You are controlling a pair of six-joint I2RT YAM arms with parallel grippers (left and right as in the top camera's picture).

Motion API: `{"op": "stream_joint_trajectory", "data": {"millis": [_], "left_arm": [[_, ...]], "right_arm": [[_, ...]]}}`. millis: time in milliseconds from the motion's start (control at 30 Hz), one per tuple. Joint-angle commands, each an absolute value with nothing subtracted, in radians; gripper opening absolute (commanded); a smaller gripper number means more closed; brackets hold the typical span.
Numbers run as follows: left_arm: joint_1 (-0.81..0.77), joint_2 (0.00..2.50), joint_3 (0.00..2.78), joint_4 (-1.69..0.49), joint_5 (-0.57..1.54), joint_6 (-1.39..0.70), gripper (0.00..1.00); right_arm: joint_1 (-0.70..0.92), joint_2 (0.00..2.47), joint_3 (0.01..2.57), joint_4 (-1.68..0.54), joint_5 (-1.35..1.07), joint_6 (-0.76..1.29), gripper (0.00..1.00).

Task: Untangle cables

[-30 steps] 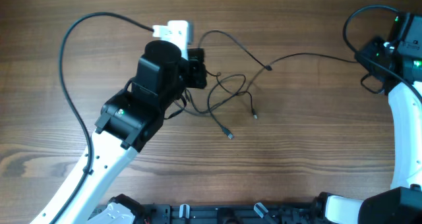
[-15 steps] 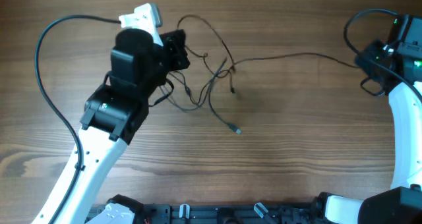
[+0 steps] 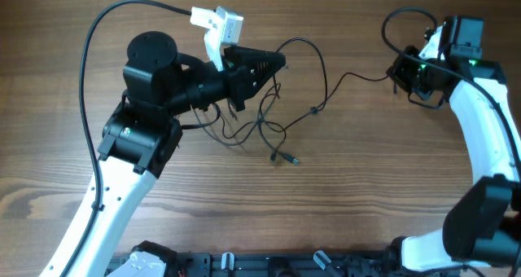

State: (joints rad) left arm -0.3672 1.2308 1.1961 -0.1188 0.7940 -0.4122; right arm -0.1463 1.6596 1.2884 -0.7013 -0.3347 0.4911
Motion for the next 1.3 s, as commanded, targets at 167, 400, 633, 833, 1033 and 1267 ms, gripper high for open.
{"op": "stream_joint_trajectory", "data": {"millis": [167,400,633,833,1033,1267], "left_arm": [[-0.363,1.219,1.204,-0.064,0.973,-0.392,0.04],[-0.364,1.24,1.204,-0.098,0.974,-0.393,0.04],[-0.364,1.253,1.204,-0.128,0.976,-0.392,0.04],[-0.364,1.307,1.203,-0.137,0.969,-0.392,0.04],[-0.403,1.394,1.203,-0.13,0.968,-0.396,0.04],[-0.431,1.401,1.203,-0.018,0.957,-0.404,0.04]], "right_arm": [[-0.137,1.793,1.281,-0.478,-0.751,0.478,0.04],[-0.035,1.795,1.281,0.222,-1.271,0.818,0.04],[0.012,1.795,1.282,0.929,-1.104,1.22,0.04],[0.012,1.794,1.282,1.186,-1.065,1.399,0.04],[0.047,1.795,1.282,1.017,-1.191,1.386,0.04],[0.117,1.795,1.282,0.737,-1.206,1.245,0.04]]}}
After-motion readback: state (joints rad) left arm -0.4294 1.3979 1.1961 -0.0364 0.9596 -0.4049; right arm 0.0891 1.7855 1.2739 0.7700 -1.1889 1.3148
